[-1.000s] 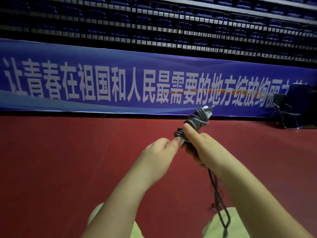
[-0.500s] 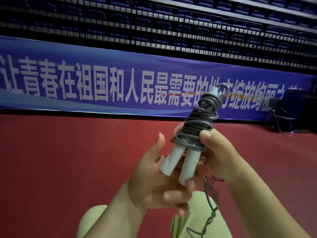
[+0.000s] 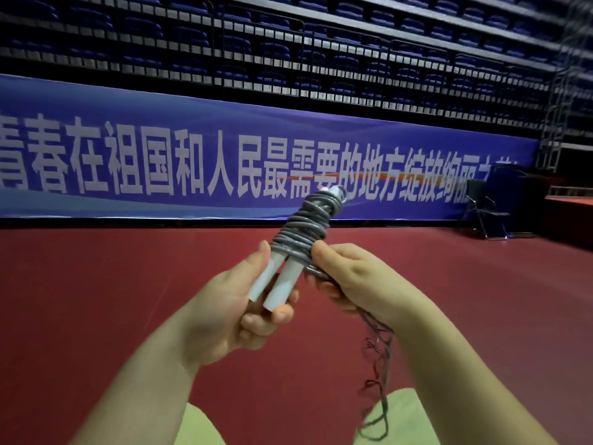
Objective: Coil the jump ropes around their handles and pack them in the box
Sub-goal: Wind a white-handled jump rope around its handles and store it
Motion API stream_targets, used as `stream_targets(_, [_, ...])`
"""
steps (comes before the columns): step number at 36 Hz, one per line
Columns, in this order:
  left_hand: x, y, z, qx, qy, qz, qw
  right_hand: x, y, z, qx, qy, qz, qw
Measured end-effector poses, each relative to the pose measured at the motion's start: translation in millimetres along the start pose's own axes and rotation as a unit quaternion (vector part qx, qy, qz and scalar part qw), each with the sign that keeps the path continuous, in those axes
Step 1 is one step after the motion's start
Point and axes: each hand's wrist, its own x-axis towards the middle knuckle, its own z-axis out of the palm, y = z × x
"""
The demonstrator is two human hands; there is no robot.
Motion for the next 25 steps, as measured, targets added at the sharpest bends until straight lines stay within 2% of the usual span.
stream_targets(6, [3,3,15,0.152,0.149,0.109,0.971,4,4,7,0.0,0.062,0.007,0.998])
stream_targets(8, [7,2,15,0.207,0.195,0.148,0.947,5,3,7,0.024,0.063,0.01,0.998])
stream_targets(11, [11,2,10,0.33,0.241,0.185,0.894,5,1,6,0.105,0.028,0.047,0.993])
stream_targets(13, [11,2,11,0.391,0.262,0.187,0.862,5,0,5,0.143,0.017,0.059,0.988])
stream_targets(15, [9,2,16,0.421,0.27,0.172,0.848,5,-2,4,0.154,0.034,0.059,0.986])
stream_targets(23, [6,-3,7,0.391,0.248,0.169,0.87,11,-1,13,0.125,0.076,0.002,0.989])
stream_targets(25, [5,-3,3,0.351,0.204,0.167,0.899,12,-2,17,0.132,0.081,-0.012,0.988])
